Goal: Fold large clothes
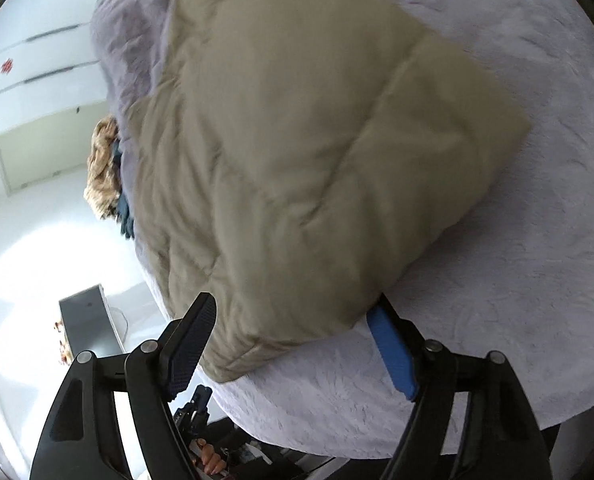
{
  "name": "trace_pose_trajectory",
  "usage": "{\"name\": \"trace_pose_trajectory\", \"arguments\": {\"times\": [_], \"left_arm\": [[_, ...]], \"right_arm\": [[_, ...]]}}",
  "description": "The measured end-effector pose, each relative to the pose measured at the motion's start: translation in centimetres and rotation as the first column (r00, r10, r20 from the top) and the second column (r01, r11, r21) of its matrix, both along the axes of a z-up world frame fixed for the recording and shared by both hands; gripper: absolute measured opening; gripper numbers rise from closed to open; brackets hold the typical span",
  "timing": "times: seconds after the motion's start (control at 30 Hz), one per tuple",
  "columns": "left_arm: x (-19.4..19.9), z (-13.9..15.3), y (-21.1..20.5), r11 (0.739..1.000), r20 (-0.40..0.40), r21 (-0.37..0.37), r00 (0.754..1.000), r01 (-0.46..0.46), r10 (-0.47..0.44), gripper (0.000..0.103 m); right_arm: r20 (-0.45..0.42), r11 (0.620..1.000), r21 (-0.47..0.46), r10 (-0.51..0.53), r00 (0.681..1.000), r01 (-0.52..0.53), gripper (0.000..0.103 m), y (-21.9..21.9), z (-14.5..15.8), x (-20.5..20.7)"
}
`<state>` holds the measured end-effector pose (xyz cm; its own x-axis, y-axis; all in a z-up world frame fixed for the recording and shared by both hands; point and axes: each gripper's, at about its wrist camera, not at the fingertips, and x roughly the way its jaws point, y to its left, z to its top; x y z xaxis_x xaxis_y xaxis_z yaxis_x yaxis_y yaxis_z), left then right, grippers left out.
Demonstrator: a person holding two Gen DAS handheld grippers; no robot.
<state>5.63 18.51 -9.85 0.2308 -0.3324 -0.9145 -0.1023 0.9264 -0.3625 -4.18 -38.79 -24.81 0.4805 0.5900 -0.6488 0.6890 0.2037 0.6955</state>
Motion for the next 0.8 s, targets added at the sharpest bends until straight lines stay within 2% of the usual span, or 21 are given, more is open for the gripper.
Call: {"name": "trace_pose_trajectory", "arguments": {"times": [0.03,0.07,0.1,0.2,0.23,0.27,0.33,0.47,0.57,0.7,0.77,0.8], "left_arm": [[0.3,-0.2,0.3,1.000,-0.008,0.002,1.000,-0.009,0.010,0.055],[0.6,-0.3,0.3,1.000,-0.007,0.007,1.000,-0.017,0.018,0.080],[0.9,-0.2,0.2,1.000,0.008,0.016,1.000,-0.021,0.021,0.083],[1.9,-0.3,-0.8,1.000,0.005,0.028,1.000,0.013,-0.013,0.083],[2.0,-0.3,-1.0,0.999,0.002,0.030,1.000,0.018,-0.018,0.083],[2.2,-0.4,-1.1,0.999,-0.003,0.037,1.000,0.027,-0.027,0.083],[2.3,-0.4,-1.5,0.998,-0.005,0.045,0.999,0.034,-0.034,0.083],[2.6,-0.2,-2.0,0.995,0.002,0.088,0.999,0.050,-0.050,0.083],[2.9,0.1,-2.5,0.990,0.007,0.121,0.997,0.077,-0.079,0.083],[3.7,1.0,-2.9,0.982,0.034,0.158,0.993,0.103,-0.110,0.083],[4.5,1.2,-3.3,0.978,0.041,0.174,0.991,0.118,-0.127,0.083],[5.0,1.3,-3.5,0.976,0.047,0.178,0.989,0.128,-0.138,0.083]], "right_arm": [[-0.006,1.000,0.007,-0.011,1.000,0.011,0.080,0.5,-0.5,-1.2],[-0.019,1.000,0.007,-0.025,1.000,0.025,0.080,0.1,-0.9,-1.6],[-0.028,1.000,-0.003,-0.030,0.999,0.030,0.080,0.3,-1.6,-2.0],[-0.048,0.998,-0.056,-0.038,0.998,0.035,0.078,0.6,-1.3,-2.5],[-0.053,0.996,-0.080,-0.042,0.998,0.037,0.073,0.3,-1.1,-2.6],[-0.051,0.995,-0.090,-0.041,0.998,0.037,0.063,0.3,-1.1,-2.8],[-0.057,0.993,-0.112,-0.030,0.998,0.024,0.057,-0.3,-0.5,-2.4],[-0.069,0.986,-0.166,0.016,0.997,-0.027,0.056,0.3,1.1,-0.2],[-0.094,0.965,-0.207,0.146,0.985,-0.163,0.056,2.2,2.7,1.7],[-0.127,0.897,-0.181,0.385,0.914,-0.403,0.060,4.2,5.2,3.3],[-0.050,0.885,-0.194,0.422,0.905,-0.424,0.060,4.1,7.6,3.2],[0.019,0.901,-0.187,0.402,0.915,-0.392,0.060,3.7,8.8,3.2]]}}
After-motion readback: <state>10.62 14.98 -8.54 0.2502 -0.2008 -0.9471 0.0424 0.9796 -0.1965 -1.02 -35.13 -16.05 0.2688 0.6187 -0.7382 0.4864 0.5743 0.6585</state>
